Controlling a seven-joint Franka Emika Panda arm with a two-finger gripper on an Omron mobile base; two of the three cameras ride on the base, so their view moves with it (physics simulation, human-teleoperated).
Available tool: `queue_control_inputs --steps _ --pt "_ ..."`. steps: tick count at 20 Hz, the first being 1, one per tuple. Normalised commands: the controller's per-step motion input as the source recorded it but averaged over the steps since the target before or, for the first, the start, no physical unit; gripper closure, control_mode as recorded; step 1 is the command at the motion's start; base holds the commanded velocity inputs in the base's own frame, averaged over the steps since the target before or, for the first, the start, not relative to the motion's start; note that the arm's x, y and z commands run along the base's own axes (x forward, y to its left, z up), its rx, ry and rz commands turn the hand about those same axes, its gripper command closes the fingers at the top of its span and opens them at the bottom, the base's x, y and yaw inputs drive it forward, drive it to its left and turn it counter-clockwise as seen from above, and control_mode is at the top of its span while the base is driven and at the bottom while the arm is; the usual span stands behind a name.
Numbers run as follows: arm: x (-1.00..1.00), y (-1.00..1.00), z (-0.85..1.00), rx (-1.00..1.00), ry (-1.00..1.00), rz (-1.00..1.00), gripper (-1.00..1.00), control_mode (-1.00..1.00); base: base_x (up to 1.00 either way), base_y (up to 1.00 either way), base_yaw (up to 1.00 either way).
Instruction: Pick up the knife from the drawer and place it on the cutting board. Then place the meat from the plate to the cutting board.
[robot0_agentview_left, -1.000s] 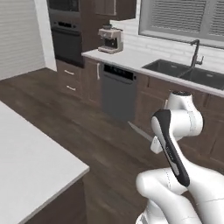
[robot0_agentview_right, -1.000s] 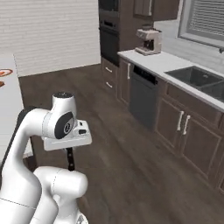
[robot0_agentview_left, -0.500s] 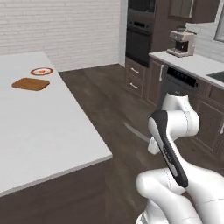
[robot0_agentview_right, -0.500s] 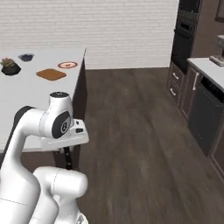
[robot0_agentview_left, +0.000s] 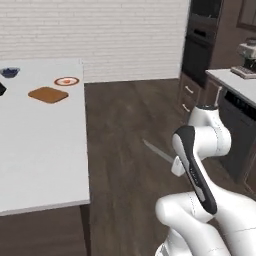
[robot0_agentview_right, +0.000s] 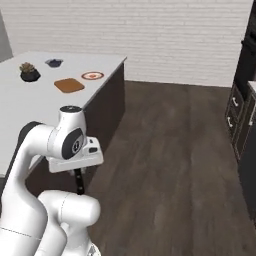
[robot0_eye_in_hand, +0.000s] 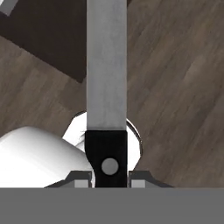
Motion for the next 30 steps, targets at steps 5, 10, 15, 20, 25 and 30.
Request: queue_control_inputs --steps 5,10,15,20,25,30 --pt "0.0 0.0 0.0 0.0 0.0 0.0 1.0 1.0 0.81 -0.35 0.85" --pt "0.0 0.0 0.0 0.0 0.0 0.0 1.0 1.0 0.71 -0.61 0.78" --pt "0.0 0.0 0.0 0.0 0.0 0.0 1.0 1.0 0.05 -1.0 0.47" --pt "0.0 0.0 0.0 0.0 0.0 0.0 1.0 1.0 0.12 -1.0 0.35" --pt "0.0 0.0 0.0 0.0 0.0 0.0 1.0 1.0 0.67 -0.99 0.46" --pt "0.0 0.0 0.0 0.0 0.0 0.0 1.0 1.0 0.69 -0.99 0.46"
